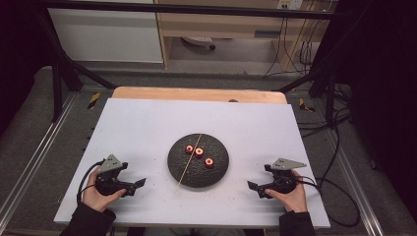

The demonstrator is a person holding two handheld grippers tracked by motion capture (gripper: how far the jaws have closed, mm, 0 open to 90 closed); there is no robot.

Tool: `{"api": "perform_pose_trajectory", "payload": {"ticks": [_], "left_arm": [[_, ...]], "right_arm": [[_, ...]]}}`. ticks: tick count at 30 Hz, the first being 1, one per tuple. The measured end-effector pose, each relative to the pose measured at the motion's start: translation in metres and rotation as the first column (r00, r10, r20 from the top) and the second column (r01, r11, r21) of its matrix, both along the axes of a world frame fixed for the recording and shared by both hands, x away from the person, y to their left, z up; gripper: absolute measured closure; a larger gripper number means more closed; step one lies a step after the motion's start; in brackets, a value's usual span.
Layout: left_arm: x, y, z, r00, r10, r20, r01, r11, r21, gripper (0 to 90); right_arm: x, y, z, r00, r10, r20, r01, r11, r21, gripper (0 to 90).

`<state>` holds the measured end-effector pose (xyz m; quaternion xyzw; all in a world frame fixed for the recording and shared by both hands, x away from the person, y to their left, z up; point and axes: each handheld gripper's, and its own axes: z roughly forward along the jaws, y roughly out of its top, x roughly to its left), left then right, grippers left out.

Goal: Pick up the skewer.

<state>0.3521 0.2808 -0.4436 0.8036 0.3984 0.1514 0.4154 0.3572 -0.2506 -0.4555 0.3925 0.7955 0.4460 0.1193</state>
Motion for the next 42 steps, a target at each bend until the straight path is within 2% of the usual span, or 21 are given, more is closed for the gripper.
{"api": "perform_pose_trajectory", "payload": {"ticks": [17, 27, 42], "left_arm": [[0.000, -0.014, 0.006, 0.9995, -0.031, 0.004, 0.031, 0.9993, 0.020, 4.0], [0.003, -0.028, 0.008, 0.9989, -0.046, -0.003, 0.046, 0.9982, 0.039, 3.7], [0.006, -0.056, 0.021, 0.9974, -0.072, -0.004, 0.072, 0.9958, 0.057, 4.0]], "right_arm": [[-0.001, 0.000, 0.002, 1.0000, 0.005, -0.001, -0.005, 0.9999, 0.013, 0.7], [-0.001, 0.001, 0.003, 1.0000, 0.009, 0.002, -0.009, 0.9999, 0.009, 0.7], [-0.001, 0.003, 0.003, 0.9999, 0.009, -0.005, -0.009, 1.0000, 0.005, 0.7]]}}
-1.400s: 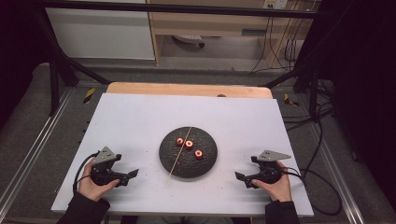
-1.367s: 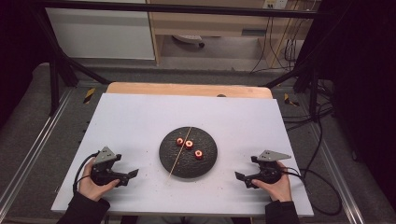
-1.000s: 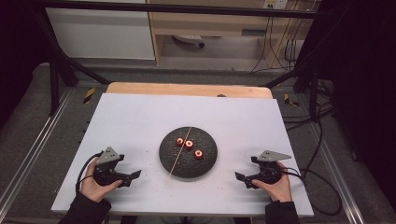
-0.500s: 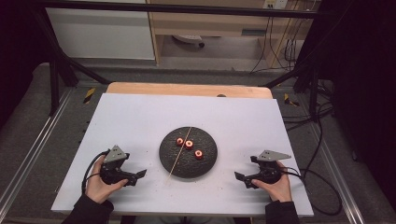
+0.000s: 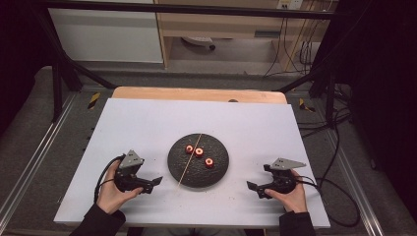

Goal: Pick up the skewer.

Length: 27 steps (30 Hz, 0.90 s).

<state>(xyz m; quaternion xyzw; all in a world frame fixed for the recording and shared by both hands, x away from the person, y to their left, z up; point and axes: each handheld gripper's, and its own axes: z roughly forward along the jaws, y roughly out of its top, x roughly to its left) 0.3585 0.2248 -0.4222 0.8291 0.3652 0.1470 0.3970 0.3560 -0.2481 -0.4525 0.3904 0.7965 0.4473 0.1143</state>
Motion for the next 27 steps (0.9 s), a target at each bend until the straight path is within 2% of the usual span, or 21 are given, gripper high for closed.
{"api": "perform_pose_trajectory", "payload": {"ticks": [9, 18, 22, 27], "left_arm": [[0.003, -0.020, 0.011, 0.9999, -0.015, -0.001, 0.015, 0.9998, -0.012, 9.8], [0.005, -0.040, 0.015, 0.9979, -0.063, -0.018, 0.063, 0.9980, -0.002, 28.4], [0.005, -0.049, 0.013, 0.9953, -0.086, -0.045, 0.086, 0.9963, -0.001, 40.6], [0.005, -0.059, 0.011, 0.9942, -0.083, -0.069, 0.083, 0.9966, 0.001, 55.5]], "right_arm": [[0.000, 0.001, 0.000, 1.0000, 0.004, 0.005, -0.004, 1.0000, -0.001, 0.7], [0.000, 0.000, 0.001, 1.0000, 0.001, 0.008, -0.001, 1.0000, 0.003, 1.0], [0.000, 0.000, 0.001, 1.0000, -0.003, 0.009, 0.003, 1.0000, 0.002, 1.2], [0.000, 0.000, 0.001, 1.0000, 0.002, 0.007, -0.002, 1.0000, 0.000, 1.3]]}}
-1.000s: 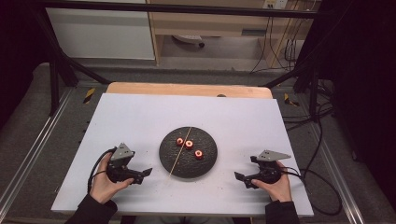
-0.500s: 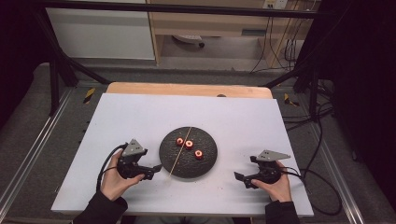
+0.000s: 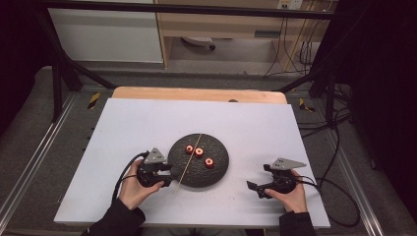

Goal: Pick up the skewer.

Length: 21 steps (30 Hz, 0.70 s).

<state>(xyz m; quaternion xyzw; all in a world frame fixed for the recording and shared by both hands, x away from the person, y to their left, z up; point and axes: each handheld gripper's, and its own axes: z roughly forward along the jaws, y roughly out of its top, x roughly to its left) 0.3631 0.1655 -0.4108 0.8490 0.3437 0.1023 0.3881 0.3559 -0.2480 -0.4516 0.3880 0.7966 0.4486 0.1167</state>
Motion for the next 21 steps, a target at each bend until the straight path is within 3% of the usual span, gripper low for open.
{"api": "perform_pose_trajectory", "payload": {"ticks": [9, 17, 21], "left_arm": [[-0.001, -0.022, -0.003, 0.9996, -0.022, -0.017, 0.022, 0.9997, 0.006, 73.9], [0.001, -0.030, -0.008, 0.9984, -0.031, -0.047, 0.032, 0.9993, 0.018, 88.5], [0.001, -0.033, -0.010, 0.9980, -0.035, -0.053, 0.037, 0.9988, 0.032, 89.8]], "right_arm": [[0.000, 0.000, 0.000, 1.0000, 0.000, -0.004, 0.000, 1.0000, -0.002, 1.3], [0.000, 0.000, 0.000, 1.0000, 0.002, -0.004, -0.002, 1.0000, -0.004, 1.3], [0.000, 0.000, 0.000, 1.0000, 0.002, -0.001, -0.002, 1.0000, -0.004, 1.2]]}}
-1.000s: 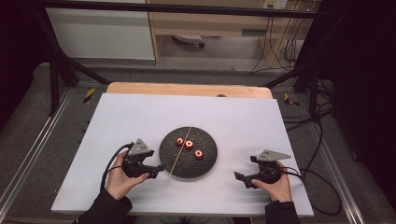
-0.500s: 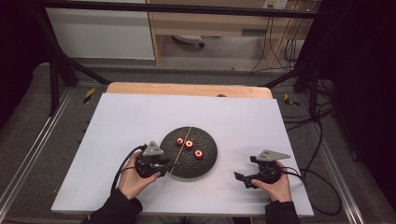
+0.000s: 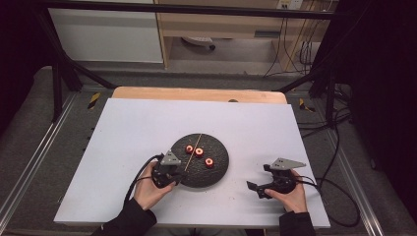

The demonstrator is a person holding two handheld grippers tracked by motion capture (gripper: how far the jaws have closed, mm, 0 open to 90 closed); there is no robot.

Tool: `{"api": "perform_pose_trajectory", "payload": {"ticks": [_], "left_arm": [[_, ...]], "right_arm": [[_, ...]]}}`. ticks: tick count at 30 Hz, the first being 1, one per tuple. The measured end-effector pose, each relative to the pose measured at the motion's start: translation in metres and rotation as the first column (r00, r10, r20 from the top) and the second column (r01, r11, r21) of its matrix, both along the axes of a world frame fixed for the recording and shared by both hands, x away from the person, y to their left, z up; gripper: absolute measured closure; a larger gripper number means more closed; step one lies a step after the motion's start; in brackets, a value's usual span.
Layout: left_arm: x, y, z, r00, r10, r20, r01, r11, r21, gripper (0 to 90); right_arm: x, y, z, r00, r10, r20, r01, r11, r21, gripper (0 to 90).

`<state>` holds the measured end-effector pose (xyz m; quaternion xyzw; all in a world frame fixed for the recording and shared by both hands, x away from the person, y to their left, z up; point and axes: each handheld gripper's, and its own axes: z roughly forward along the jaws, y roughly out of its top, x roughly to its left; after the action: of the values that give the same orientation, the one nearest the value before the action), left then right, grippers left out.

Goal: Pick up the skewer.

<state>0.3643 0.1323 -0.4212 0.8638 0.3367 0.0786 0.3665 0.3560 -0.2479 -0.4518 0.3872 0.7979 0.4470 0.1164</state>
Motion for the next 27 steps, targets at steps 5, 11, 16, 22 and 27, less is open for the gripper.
{"api": "perform_pose_trajectory", "payload": {"ticks": [5, 11, 16, 22, 27], "left_arm": [[0.000, -0.002, -0.003, 1.0000, -0.004, -0.007, 0.004, 0.9997, 0.025, 89.9], [0.002, 0.002, -0.003, 1.0000, 0.003, 0.005, -0.003, 0.9989, 0.047, 90.0], [0.005, 0.010, -0.002, 0.9993, 0.030, 0.021, -0.031, 0.9975, 0.064, 90.0], [0.009, 0.014, 0.000, 0.9985, 0.046, 0.031, -0.048, 0.9968, 0.064, 89.9], [0.012, 0.014, 0.009, 0.9982, 0.050, 0.033, -0.052, 0.9961, 0.071, 82.1]], "right_arm": [[0.000, 0.000, 0.000, 1.0000, 0.002, -0.001, -0.002, 1.0000, -0.001, 1.2], [0.000, 0.000, 0.000, 1.0000, 0.003, 0.002, -0.003, 1.0000, -0.002, 1.2], [0.000, 0.001, -0.001, 1.0000, 0.001, -0.002, -0.001, 1.0000, 0.001, 1.2], [0.000, 0.001, 0.000, 1.0000, 0.001, -0.004, -0.001, 1.0000, 0.000, 1.2], [0.000, 0.000, 0.000, 1.0000, 0.002, -0.003, -0.002, 1.0000, 0.000, 1.0]]}}
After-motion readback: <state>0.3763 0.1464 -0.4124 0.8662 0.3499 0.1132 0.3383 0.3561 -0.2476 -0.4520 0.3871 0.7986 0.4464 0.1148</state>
